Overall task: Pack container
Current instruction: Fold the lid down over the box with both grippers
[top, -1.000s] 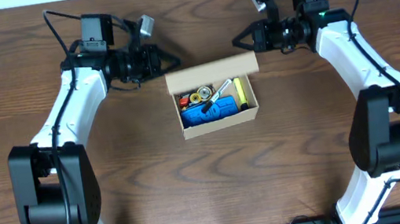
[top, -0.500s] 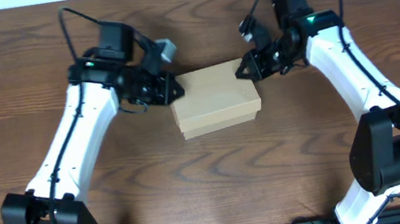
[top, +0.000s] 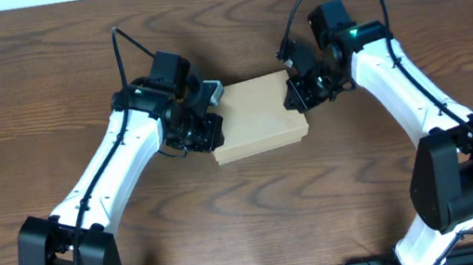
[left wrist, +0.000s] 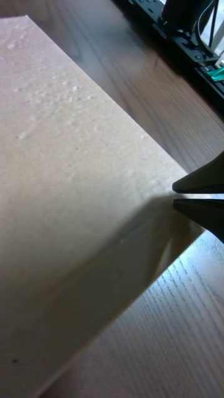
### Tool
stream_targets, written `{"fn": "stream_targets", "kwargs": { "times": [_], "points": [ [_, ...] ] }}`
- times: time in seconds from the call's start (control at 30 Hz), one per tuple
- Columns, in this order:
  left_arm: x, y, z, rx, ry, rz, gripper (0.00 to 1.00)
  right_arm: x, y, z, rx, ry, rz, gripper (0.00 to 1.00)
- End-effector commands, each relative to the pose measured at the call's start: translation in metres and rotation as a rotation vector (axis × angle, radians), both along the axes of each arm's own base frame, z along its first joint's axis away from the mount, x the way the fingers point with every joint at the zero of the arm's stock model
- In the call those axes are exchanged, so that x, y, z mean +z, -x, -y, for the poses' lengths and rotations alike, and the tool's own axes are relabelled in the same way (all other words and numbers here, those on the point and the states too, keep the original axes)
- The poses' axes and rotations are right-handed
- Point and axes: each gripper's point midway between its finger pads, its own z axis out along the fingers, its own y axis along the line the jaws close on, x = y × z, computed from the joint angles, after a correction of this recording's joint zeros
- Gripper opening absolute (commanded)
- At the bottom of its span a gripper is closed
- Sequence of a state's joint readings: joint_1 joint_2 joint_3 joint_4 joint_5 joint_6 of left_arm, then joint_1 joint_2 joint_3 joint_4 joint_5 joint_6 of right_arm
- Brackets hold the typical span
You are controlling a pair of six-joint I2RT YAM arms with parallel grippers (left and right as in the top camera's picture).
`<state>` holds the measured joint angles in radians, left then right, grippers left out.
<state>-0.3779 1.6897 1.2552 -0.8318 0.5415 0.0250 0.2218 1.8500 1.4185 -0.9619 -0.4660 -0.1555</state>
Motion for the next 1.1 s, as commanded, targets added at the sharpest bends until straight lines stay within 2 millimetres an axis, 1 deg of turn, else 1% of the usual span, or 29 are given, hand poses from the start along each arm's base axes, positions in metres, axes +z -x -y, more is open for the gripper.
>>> {"fn": "stream_targets", "kwargs": {
  "times": [0.0,0.1,0.17,0.23,0.3,0.43,0.5,0.57,0.67,0.77,0.87,0.9,0.97,1.07],
  "points": [
    [-0.009,0.001,-0.002,0.027,-0.018,-0.013,0.06,-0.010,0.009,0.004,0.018,0.036,-0.002,0.01],
    [-0.011,0.001,-0.003,0.037,-0.017,-0.016,0.06,-0.010,0.009,0.003,0.017,0.032,-0.001,0.01],
    [-0.011,0.001,-0.003,0.038,-0.017,-0.016,0.06,-0.005,0.009,0.000,0.018,0.007,0.002,0.01],
    [-0.008,0.000,-0.004,0.053,-0.019,-0.010,0.06,0.003,0.008,-0.003,0.008,-0.014,0.017,0.01],
    [-0.001,-0.002,-0.005,0.057,-0.022,0.017,0.06,0.014,0.005,-0.001,-0.018,-0.012,0.043,0.01],
    [0.023,-0.007,-0.016,0.105,-0.049,0.110,0.06,0.032,-0.003,0.027,-0.161,0.102,0.105,0.01],
    [0.041,-0.009,-0.022,0.135,-0.059,0.176,0.06,0.039,-0.005,0.043,-0.254,0.164,0.122,0.01],
    [0.057,-0.009,-0.028,0.157,-0.060,0.233,0.06,0.042,-0.005,0.054,-0.320,0.209,0.125,0.01],
    [0.081,-0.008,-0.035,0.180,-0.060,0.314,0.06,0.037,-0.001,0.069,-0.424,0.279,0.095,0.01],
    [0.100,-0.005,-0.043,0.205,-0.060,0.379,0.06,0.024,0.008,0.073,-0.479,0.292,0.042,0.01],
    [0.111,0.000,-0.047,0.216,-0.054,0.411,0.06,0.007,0.017,0.074,-0.519,0.301,-0.009,0.01],
    [0.115,0.001,-0.048,0.225,-0.054,0.419,0.06,0.001,0.020,0.073,-0.523,0.290,-0.020,0.01],
    [0.120,0.004,-0.050,0.231,-0.050,0.431,0.06,-0.007,0.023,0.062,-0.507,0.230,-0.044,0.01],
    [0.122,0.007,-0.052,0.233,-0.053,0.433,0.06,-0.011,0.025,0.042,-0.470,0.133,-0.061,0.01]
  ]
}}
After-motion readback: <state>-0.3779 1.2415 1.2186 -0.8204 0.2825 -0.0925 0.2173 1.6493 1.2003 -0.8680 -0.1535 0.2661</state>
